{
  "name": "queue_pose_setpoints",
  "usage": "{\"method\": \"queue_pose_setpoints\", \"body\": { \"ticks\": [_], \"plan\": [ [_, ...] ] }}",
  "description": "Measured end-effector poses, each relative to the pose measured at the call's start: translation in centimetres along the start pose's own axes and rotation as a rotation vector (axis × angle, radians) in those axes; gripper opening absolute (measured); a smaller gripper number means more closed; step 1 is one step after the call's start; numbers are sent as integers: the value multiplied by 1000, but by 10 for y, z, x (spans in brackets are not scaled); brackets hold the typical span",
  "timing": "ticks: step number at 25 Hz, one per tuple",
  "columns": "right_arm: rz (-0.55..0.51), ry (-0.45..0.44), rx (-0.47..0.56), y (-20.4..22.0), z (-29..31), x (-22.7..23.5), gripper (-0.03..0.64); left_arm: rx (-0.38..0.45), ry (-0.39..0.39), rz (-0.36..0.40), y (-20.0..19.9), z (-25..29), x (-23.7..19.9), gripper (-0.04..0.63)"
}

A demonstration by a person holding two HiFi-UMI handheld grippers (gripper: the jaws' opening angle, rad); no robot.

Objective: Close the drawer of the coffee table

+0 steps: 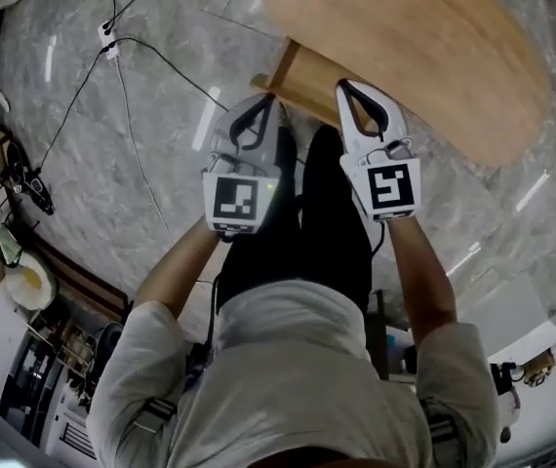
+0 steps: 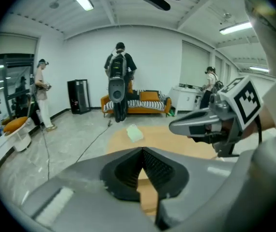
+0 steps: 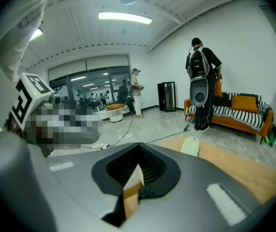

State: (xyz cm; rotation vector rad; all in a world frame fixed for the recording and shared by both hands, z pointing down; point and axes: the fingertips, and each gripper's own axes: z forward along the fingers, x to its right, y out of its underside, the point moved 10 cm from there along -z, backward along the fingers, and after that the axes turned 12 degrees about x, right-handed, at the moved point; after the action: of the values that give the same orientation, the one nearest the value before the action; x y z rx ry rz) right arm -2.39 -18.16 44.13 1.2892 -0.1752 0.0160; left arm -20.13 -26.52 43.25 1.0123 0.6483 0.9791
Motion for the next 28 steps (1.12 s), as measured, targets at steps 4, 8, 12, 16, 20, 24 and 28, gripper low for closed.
{"method": "queue_pose_setpoints", "body": {
  "ticks": [4, 8, 12, 16, 20, 24, 28],
  "plan": [
    [-6, 78, -52, 53, 4, 8, 6, -41, 121, 48, 44, 39, -8, 21],
    [43, 156, -131, 107, -1, 6, 7, -74, 209, 92, 85, 64, -16, 21],
    [86, 233, -159, 151, -9, 5, 6, -124, 302, 134, 128, 81, -18, 21],
    [114, 300, -212, 195, -20, 7, 6, -167, 411, 191, 167, 98, -17, 21],
    [220, 340, -301, 256, -37, 10, 7, -268, 545, 203, 213, 117, -16, 21],
    [326, 394, -363, 310, -51, 3, 8, -423, 557, 289, 266, 131, -25, 21],
    [361, 454, -408, 341, -68, -6, 7, -513, 587, 364, 298, 135, -28, 21]
  ]
}}
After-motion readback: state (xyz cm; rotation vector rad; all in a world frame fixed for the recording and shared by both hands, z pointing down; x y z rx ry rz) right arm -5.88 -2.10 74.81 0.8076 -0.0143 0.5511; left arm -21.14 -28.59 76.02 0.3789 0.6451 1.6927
